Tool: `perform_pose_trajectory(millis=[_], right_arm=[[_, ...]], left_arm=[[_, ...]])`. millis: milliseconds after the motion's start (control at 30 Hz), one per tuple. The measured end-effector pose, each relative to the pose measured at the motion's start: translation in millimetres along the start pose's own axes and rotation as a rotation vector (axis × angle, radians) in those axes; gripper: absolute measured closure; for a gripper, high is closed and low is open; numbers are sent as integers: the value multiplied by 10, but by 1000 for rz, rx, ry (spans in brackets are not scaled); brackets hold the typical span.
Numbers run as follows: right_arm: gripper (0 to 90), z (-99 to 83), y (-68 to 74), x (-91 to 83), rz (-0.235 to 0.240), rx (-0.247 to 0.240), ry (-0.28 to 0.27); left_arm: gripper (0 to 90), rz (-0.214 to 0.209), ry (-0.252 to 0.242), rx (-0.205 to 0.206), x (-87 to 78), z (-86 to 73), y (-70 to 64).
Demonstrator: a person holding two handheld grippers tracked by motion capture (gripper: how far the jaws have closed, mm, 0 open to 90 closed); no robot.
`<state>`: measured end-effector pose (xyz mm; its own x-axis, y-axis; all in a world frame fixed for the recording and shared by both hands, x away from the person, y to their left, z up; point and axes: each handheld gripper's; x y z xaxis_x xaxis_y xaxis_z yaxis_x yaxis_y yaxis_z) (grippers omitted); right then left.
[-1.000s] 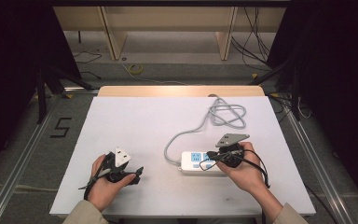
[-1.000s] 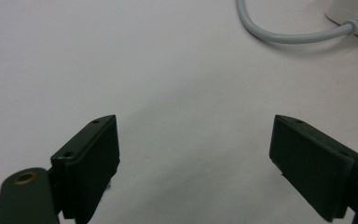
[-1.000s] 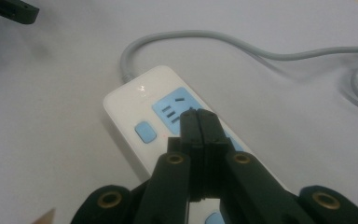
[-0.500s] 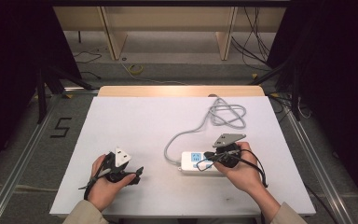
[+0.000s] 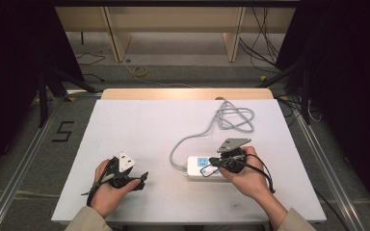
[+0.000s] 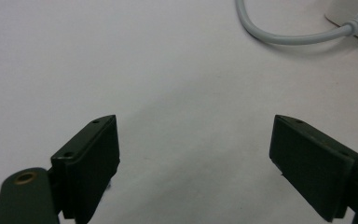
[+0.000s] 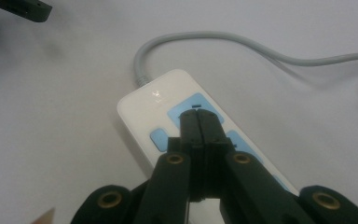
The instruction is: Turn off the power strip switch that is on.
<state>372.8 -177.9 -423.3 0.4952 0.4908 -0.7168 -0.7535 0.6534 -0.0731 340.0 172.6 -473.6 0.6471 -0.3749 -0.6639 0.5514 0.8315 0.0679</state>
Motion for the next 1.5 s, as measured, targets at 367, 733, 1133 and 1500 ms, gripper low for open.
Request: perform_pose_trajectory(millis=[367,733,1133,1500], right_arm=[[900,28,29,35,9,-5,6],[900,53,55,53,16,-9,11],[900,83,78,80,24,-16,16],[900,98,88,100,30,-23,24]], left_arm=[[156,-2,-2,-1,4,1,-2],[156,-3,1,0,4,3,-3],[156,-3,-2,0,5,3,-2],[157,-2,-2,1,3,5,-1]])
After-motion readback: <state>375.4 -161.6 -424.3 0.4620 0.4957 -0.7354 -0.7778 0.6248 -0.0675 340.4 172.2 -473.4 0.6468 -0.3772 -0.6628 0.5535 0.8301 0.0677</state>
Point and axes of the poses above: each handheld gripper's, and its own axes: x roughly forward along the jaws, z roughly out of its top, y roughly to its left, and after that the axes turned 4 degrees about -z, right-handed
